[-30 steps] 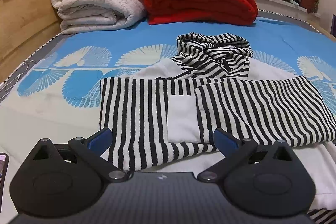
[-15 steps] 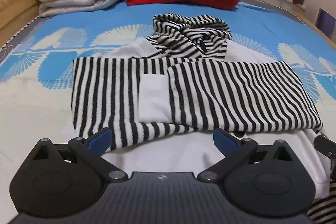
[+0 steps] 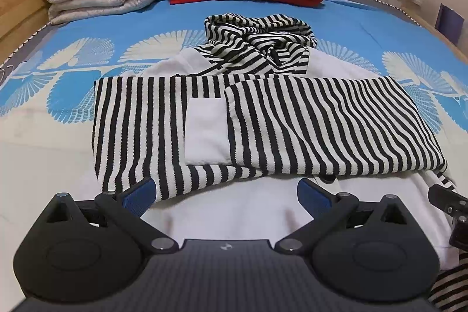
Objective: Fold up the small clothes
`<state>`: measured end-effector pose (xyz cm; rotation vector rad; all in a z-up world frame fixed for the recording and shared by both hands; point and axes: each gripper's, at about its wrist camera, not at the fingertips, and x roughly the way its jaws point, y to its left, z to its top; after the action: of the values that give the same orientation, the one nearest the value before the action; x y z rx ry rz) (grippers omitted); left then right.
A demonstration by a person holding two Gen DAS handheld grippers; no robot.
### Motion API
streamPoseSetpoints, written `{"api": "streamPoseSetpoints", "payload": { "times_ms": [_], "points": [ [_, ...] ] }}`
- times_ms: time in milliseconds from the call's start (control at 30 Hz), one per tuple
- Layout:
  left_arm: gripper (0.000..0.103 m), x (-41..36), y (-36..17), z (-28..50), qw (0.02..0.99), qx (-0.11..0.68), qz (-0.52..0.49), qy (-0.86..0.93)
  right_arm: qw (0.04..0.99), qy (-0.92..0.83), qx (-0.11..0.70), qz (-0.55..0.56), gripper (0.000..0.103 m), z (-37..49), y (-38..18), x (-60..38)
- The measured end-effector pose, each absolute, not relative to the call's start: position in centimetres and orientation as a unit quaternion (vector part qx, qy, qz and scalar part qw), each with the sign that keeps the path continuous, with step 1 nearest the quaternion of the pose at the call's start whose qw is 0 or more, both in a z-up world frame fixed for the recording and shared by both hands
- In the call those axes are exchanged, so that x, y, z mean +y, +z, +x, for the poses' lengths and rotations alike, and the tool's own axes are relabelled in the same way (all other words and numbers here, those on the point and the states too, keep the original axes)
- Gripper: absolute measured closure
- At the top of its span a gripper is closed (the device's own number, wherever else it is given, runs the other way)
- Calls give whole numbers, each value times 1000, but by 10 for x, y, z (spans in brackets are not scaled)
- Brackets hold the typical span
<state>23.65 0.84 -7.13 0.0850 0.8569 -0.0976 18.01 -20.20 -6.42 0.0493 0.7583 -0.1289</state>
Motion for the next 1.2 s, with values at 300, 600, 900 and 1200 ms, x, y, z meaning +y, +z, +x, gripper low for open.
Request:
{"api": "streamPoseSetpoints", "payload": {
  "times_ms": [300,600,900,1200],
  "points": [
    [0,9,-71,238,908,415,41,-44,922,-59,382,31,16,184,-66,-201],
    [0,14,-68,239,910,412,35,-39,920,-60,387,30,16,185,-68,-201],
    [0,28,-55,251,919,393,25,-18,917,-63,391,34,16,192,-69,-202],
    [0,39,-52,273,920,390,28,-1,915,-58,397,42,16,203,-67,-199]
  ]
}}
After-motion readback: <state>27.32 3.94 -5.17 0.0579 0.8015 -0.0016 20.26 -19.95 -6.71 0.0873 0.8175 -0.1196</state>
